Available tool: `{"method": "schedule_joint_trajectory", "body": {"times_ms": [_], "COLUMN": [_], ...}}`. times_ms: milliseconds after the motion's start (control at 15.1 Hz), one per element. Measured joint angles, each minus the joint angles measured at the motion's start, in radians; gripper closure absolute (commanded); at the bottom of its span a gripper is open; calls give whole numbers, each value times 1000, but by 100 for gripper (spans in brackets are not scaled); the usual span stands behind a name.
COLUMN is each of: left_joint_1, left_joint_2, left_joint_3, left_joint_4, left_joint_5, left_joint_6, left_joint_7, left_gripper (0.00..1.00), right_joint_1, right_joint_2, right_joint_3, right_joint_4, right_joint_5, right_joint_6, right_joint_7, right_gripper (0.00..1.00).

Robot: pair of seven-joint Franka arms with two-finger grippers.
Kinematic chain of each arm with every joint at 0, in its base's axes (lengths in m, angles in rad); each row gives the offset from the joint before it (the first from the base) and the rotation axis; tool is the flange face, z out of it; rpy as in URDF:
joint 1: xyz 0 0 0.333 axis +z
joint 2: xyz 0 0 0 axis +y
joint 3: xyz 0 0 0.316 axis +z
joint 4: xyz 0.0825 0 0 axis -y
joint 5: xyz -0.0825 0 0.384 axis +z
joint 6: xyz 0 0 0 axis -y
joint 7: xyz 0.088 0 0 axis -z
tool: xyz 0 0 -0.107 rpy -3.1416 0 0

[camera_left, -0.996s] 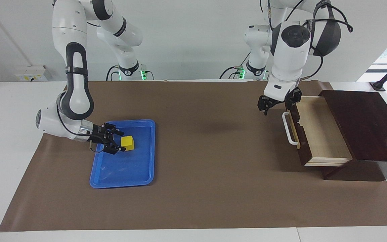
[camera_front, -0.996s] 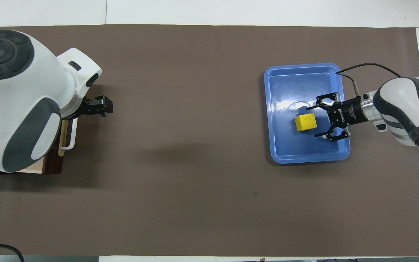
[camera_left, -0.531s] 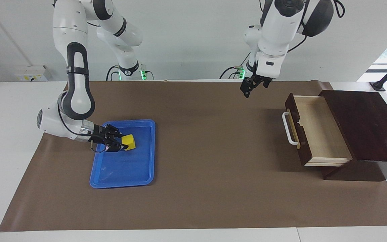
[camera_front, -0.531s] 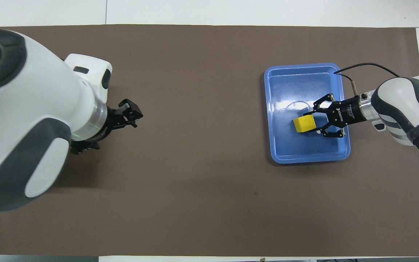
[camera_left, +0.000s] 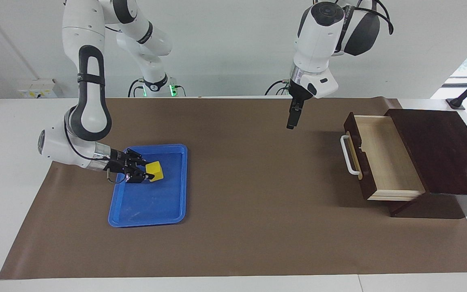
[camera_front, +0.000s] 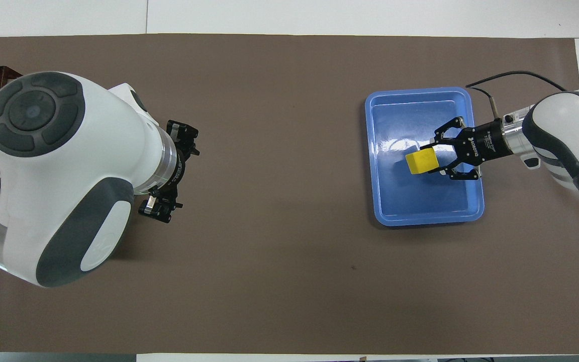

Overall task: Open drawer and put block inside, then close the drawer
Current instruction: 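Grasp the yellow block with the right gripper while the left gripper rises, then carry the block toward the left gripper and hand it over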

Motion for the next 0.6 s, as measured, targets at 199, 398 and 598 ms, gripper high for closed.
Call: {"method": "schedule_joint_trajectory", "body": {"times_ms": [199, 398, 598], "left_joint_1": [-2, -17, -88], "left_joint_2": [49, 154, 236], "left_joint_3": [-2, -5, -10], "left_joint_4": [9, 97, 147], "left_joint_5": [0, 9, 82], "left_joint_6": [21, 30, 39], "left_joint_7": [-166, -338, -480], "left_gripper": [0, 0, 0], "right_joint_1": [92, 218, 326], "right_joint_2": [-54, -105, -117], "right_joint_3": [2, 3, 4], "right_joint_4": [37, 50, 86], "right_joint_5": [-8, -10, -11], "right_joint_6": [-14, -12, 17], "right_joint_7": [145, 283, 426], "right_gripper": [100, 100, 100]}}
